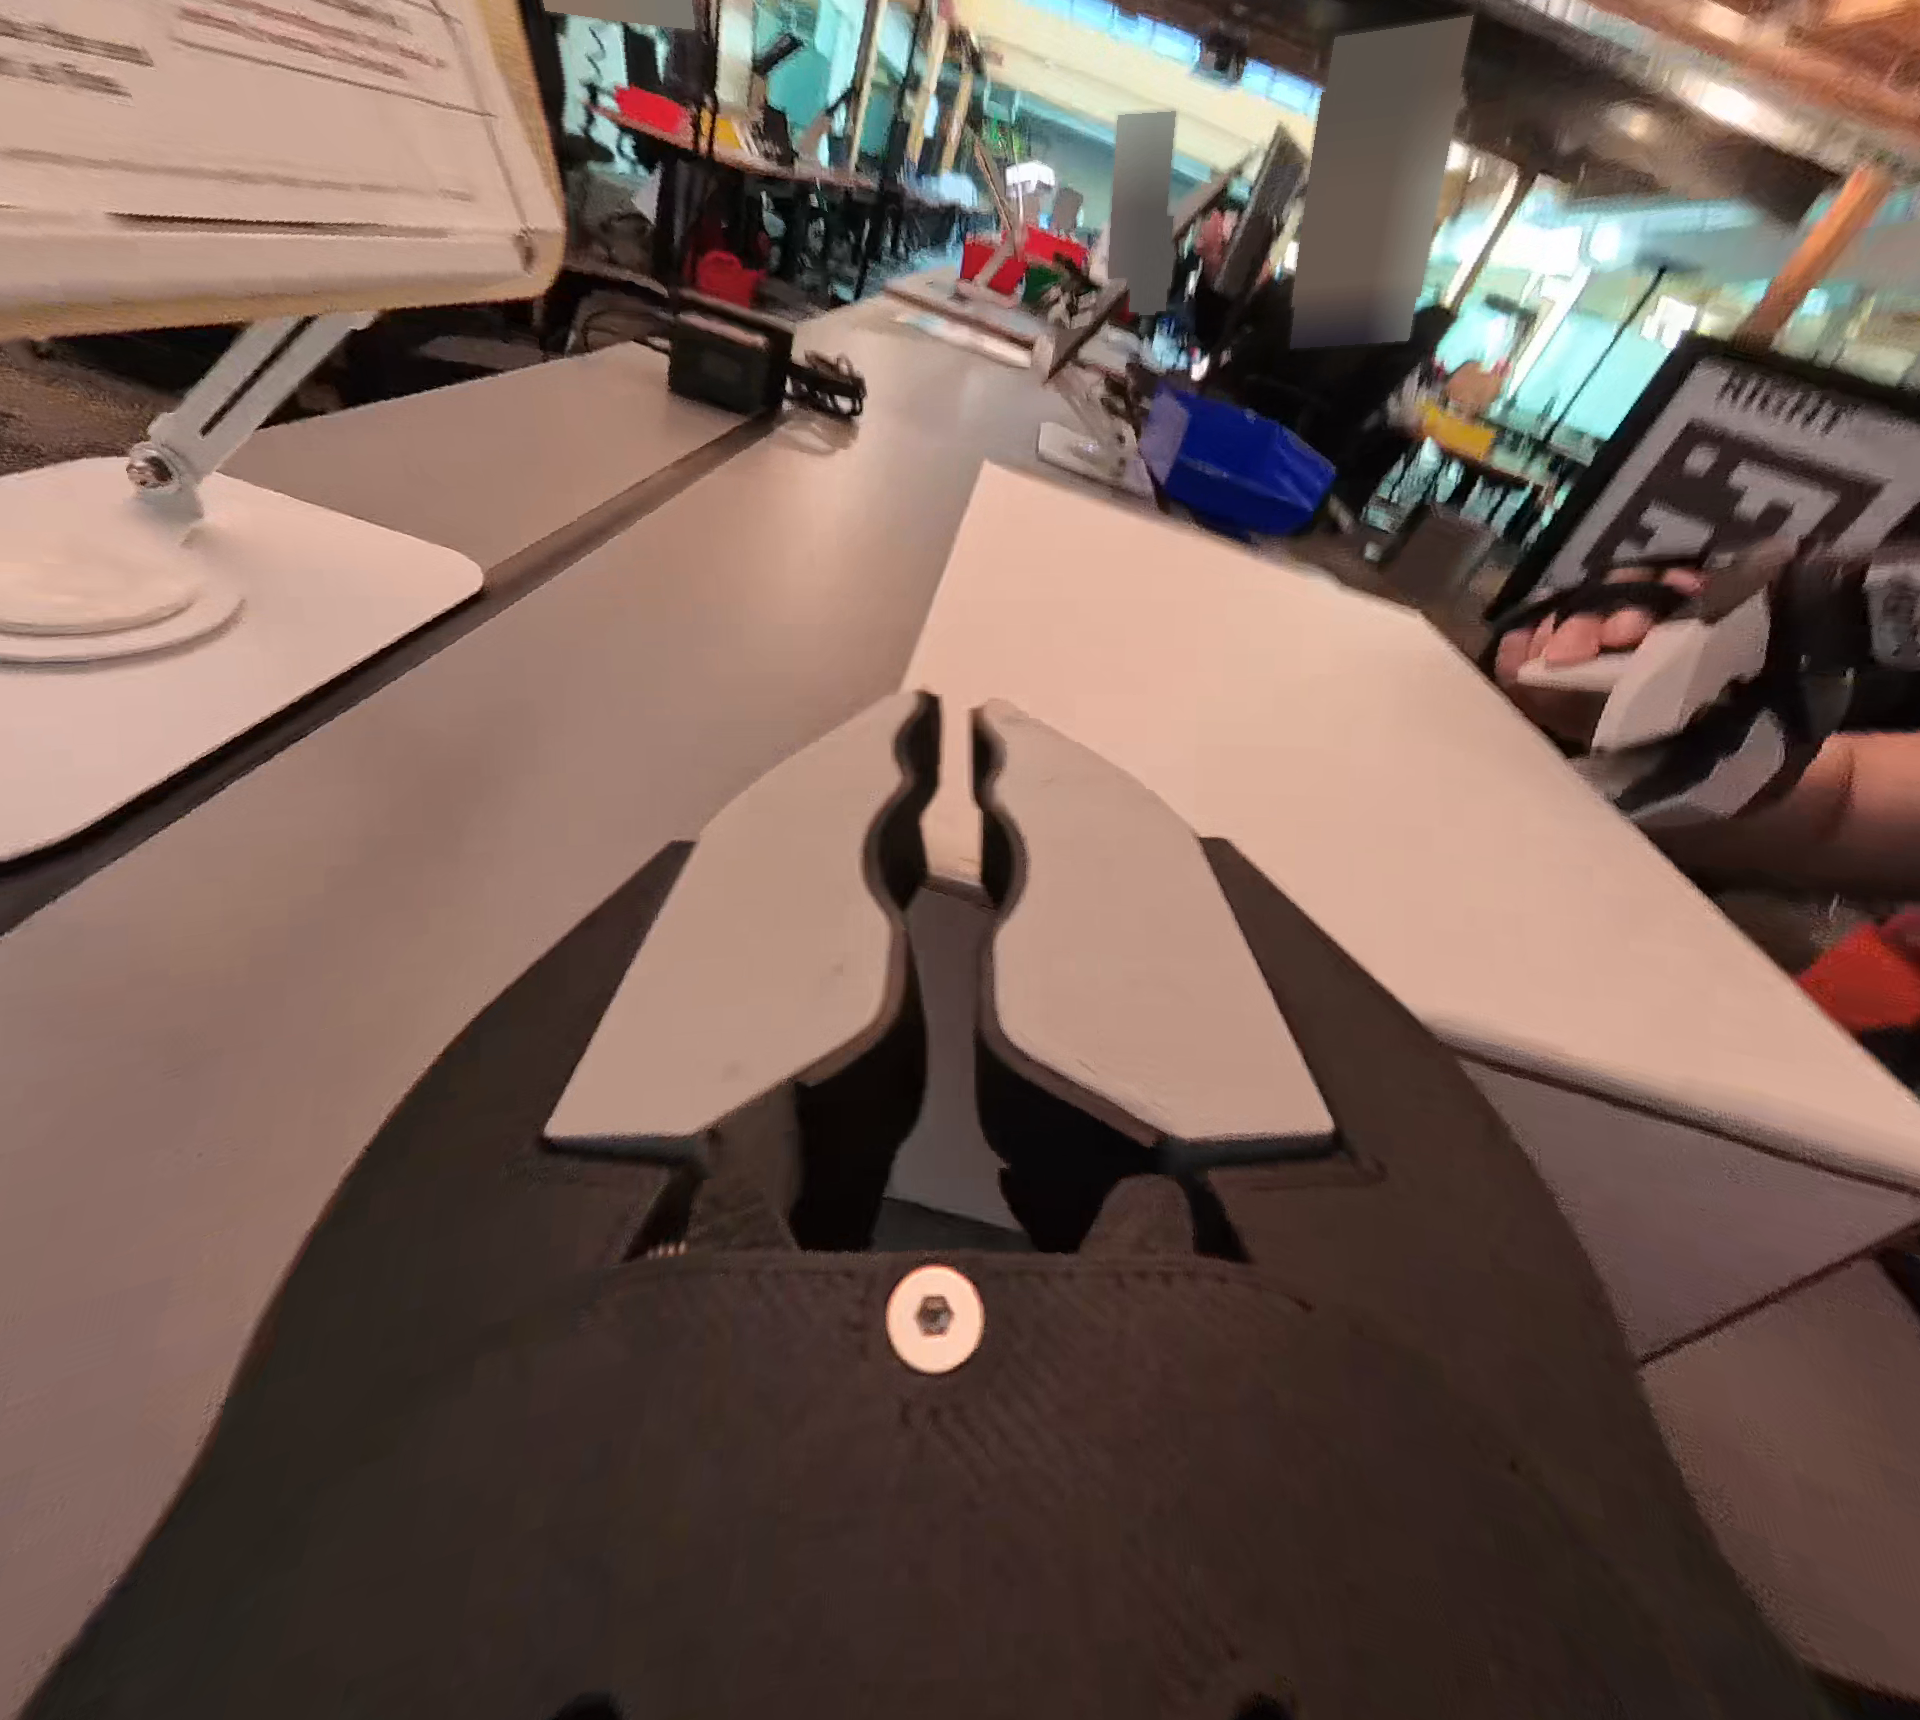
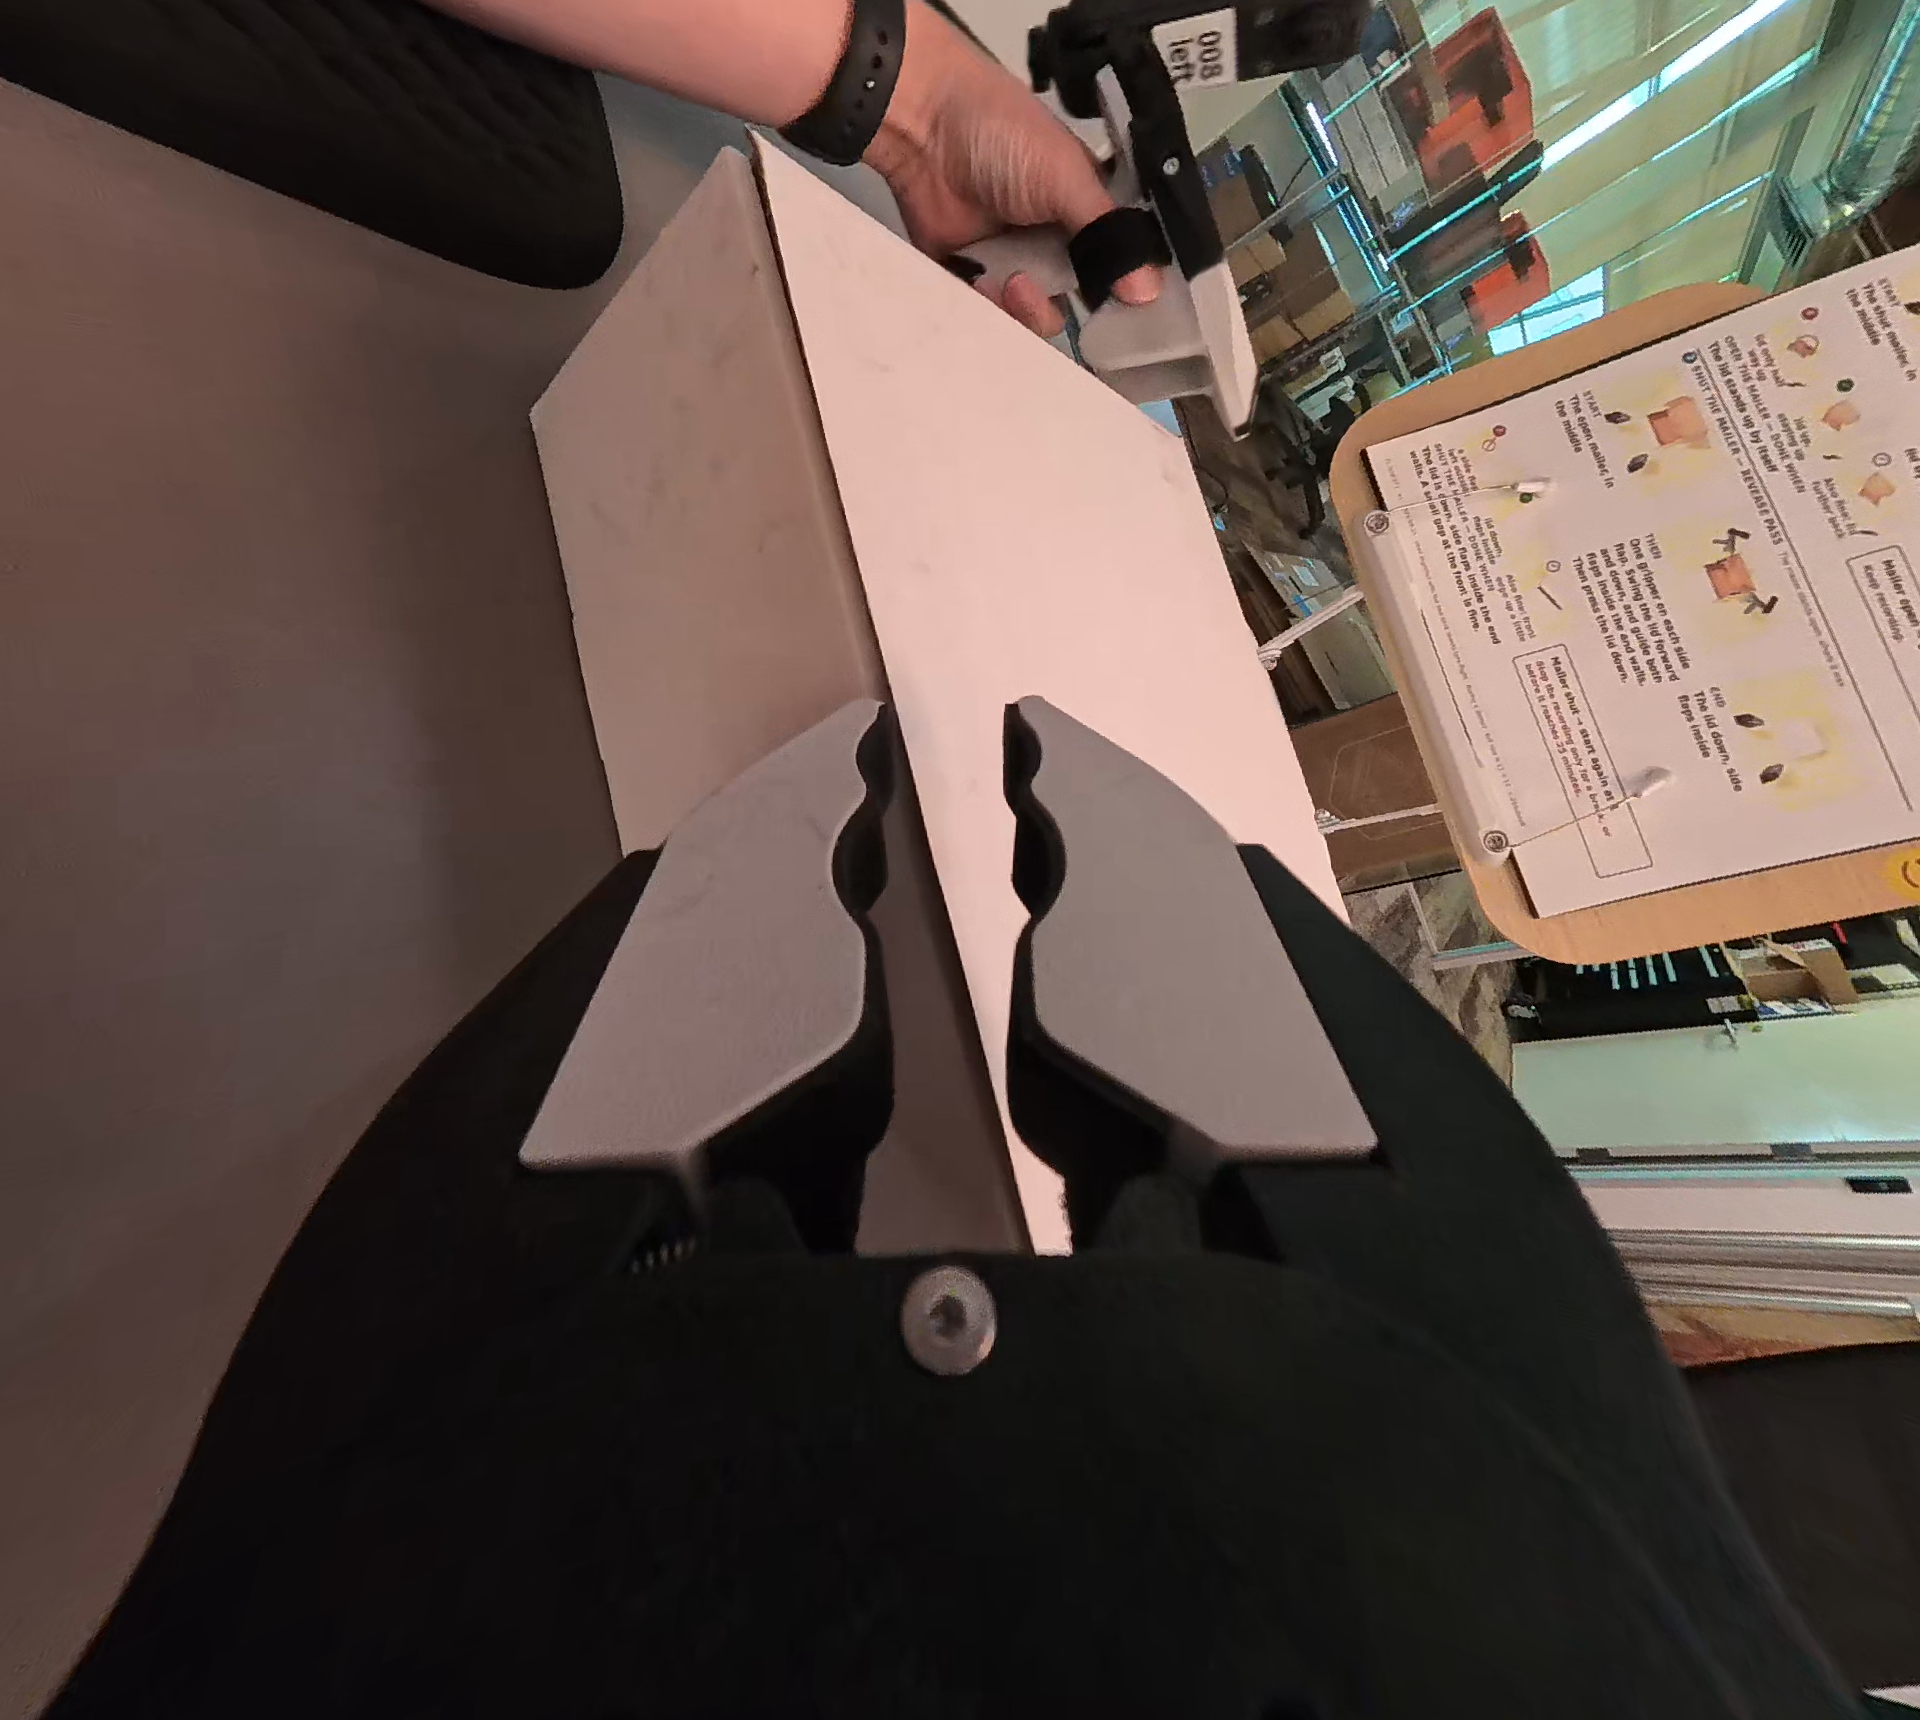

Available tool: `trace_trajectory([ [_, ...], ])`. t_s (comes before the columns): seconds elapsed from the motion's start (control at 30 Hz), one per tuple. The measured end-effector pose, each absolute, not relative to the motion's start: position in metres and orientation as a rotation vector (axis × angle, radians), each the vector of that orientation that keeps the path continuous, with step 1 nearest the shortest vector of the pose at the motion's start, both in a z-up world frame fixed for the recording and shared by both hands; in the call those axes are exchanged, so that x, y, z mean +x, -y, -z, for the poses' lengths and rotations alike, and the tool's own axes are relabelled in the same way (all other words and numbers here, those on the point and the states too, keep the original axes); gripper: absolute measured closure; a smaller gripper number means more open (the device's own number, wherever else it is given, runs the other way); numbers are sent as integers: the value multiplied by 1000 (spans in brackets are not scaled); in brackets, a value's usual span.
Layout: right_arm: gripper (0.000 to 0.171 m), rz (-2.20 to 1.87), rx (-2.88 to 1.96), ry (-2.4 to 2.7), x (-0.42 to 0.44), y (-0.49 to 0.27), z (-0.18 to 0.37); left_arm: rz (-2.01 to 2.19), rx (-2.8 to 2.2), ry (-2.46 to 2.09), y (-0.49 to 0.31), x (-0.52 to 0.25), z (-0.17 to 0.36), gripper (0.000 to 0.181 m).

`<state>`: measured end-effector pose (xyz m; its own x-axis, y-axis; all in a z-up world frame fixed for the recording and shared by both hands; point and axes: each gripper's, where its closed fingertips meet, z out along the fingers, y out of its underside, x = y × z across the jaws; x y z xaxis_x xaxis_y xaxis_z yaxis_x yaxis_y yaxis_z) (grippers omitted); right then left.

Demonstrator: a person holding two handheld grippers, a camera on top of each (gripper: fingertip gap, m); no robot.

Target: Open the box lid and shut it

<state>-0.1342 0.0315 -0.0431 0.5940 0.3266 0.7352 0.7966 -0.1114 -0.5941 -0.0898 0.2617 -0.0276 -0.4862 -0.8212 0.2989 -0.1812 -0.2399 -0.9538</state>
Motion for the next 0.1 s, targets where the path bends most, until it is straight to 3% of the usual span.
trace_trajectory([
  [0.03,151,513,-1700,936,-134,-32,43,1735,-1199,-1599,-257,-89,31,181],
  [0.1,151,505,-1699,933,-134,-33,42,1655,-1256,-1716,-250,-86,48,181],
])
